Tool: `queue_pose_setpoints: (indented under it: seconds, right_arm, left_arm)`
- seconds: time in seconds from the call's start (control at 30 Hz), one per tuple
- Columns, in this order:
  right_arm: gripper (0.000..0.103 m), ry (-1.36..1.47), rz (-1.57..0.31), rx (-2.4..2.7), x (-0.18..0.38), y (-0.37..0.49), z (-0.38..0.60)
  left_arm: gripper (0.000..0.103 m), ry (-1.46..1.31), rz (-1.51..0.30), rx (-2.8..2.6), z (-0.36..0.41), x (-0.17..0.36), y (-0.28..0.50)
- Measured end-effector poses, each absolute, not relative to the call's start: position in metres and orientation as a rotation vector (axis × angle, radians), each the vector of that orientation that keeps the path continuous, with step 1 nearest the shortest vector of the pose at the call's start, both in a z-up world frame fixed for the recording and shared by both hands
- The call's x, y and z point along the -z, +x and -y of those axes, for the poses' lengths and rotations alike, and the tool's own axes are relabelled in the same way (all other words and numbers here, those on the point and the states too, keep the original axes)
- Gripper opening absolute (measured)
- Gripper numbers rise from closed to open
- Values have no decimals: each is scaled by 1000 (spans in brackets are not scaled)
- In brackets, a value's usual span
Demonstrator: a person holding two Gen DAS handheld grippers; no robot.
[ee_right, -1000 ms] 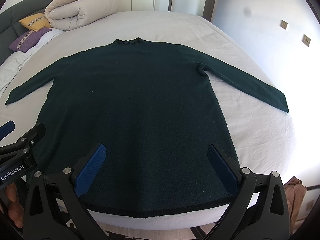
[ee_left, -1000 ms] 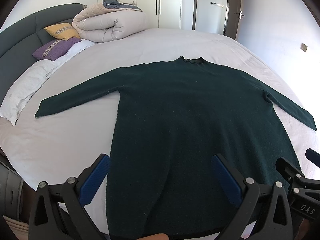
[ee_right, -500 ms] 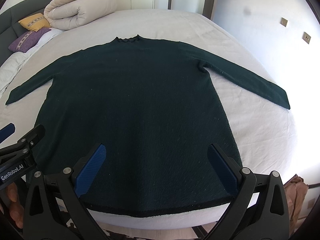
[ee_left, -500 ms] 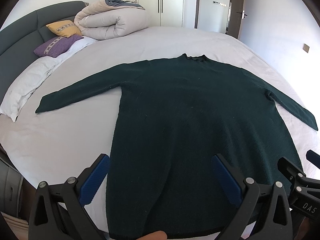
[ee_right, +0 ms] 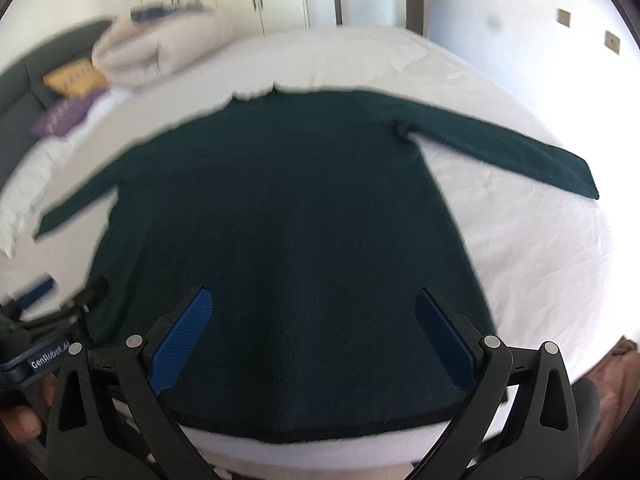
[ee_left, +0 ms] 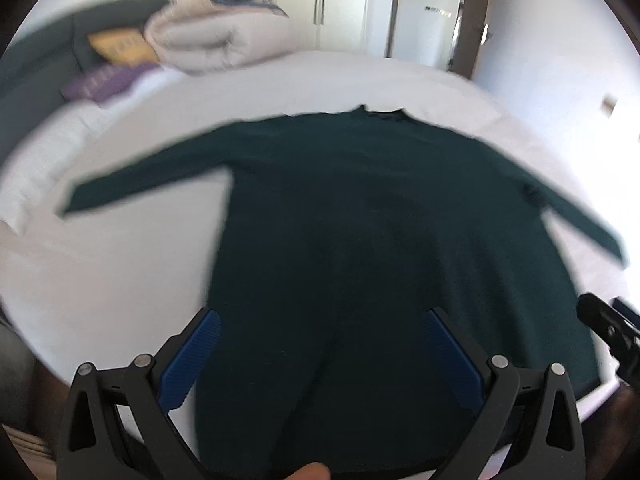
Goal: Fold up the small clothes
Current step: 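Grasp the sweater sleeve cuff with the right gripper and lift it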
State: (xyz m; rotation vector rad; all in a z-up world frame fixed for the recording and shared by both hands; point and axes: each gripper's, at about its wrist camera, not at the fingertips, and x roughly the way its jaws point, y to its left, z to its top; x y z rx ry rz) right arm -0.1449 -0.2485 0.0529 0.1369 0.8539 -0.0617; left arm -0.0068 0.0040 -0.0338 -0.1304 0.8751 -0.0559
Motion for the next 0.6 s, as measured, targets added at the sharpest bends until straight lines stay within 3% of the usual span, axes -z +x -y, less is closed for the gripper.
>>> queue_pose_setpoints:
  seconds: [0.3, 0.43, 0.6]
  right_arm:
    - [103, 514, -592, 263, -72, -145, 431]
    - [103, 889, -526, 348, -36, -145, 542]
    - [90, 1188, -473, 315, 15, -133, 620]
  left_arm:
    - [103, -225, -843, 64, 4, 25, 27]
    - [103, -215, -966, 73, 20, 37, 50]
    - [103, -149, -988, 45, 41, 46, 75]
